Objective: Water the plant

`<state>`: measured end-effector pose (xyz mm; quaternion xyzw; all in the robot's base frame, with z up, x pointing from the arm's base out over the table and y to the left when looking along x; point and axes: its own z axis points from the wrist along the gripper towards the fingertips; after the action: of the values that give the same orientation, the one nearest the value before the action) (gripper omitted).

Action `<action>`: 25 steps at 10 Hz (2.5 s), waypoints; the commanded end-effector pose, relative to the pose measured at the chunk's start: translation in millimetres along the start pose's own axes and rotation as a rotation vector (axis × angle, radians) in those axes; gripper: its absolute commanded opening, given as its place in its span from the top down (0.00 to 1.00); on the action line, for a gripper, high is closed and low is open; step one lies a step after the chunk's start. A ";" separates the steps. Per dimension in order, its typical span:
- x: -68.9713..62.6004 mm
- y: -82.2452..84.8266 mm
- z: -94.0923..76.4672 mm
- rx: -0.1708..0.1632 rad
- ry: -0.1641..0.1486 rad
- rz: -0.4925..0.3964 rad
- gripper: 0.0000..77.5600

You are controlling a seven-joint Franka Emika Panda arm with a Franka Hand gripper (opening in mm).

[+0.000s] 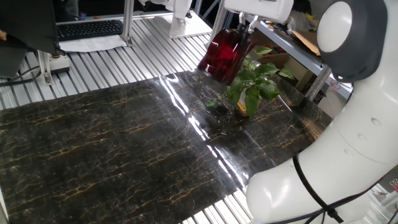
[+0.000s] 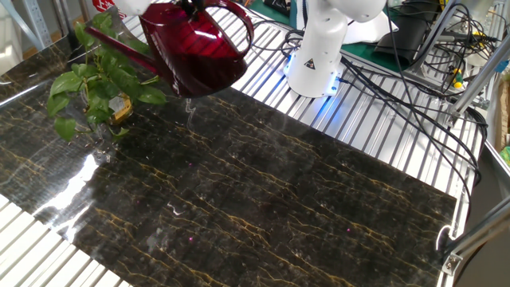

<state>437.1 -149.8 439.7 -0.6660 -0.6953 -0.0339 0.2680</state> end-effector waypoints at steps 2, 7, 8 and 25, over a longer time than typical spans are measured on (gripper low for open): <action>56.9 -2.6 42.0 0.083 -0.404 -0.607 0.99; 66.8 14.0 89.5 0.068 -0.477 -0.677 0.99; 61.7 19.9 97.7 0.053 -0.473 -0.688 0.99; 44.9 48.7 132.7 0.113 -0.436 -0.559 0.99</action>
<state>431.3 -56.7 367.8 -0.3184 -0.9377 0.0615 0.1246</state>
